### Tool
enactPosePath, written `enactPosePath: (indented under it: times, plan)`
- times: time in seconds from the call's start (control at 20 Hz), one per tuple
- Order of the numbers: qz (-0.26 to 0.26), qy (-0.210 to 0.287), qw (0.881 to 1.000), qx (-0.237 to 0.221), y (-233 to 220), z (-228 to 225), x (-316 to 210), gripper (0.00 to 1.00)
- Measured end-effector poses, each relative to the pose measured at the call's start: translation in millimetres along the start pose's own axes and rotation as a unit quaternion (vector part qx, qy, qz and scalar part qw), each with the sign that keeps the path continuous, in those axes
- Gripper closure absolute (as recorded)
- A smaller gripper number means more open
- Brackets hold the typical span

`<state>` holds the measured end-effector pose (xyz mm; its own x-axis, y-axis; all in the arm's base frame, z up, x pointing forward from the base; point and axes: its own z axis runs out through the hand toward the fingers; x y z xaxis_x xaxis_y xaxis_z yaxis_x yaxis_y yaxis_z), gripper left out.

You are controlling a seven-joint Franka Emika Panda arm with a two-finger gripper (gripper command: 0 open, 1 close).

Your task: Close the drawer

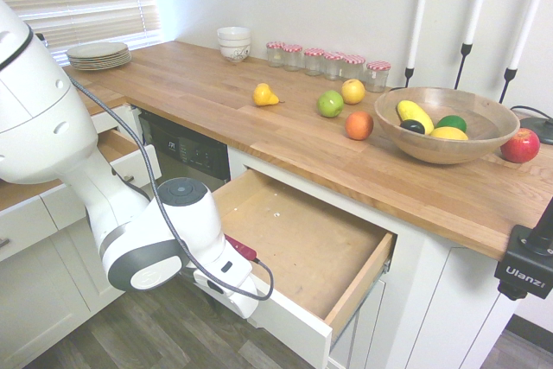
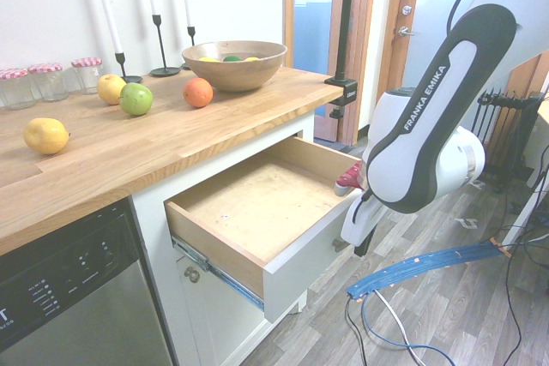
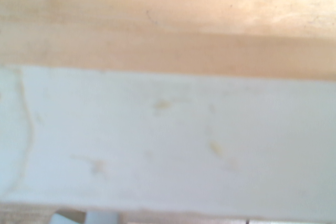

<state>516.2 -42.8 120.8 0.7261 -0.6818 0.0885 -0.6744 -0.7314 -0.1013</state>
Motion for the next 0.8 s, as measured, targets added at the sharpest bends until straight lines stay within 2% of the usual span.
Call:
enactPosePath:
  times: [0.8]
  plan:
    - [0.008,0.001,1.0,0.013,-64,4,91,1.0]
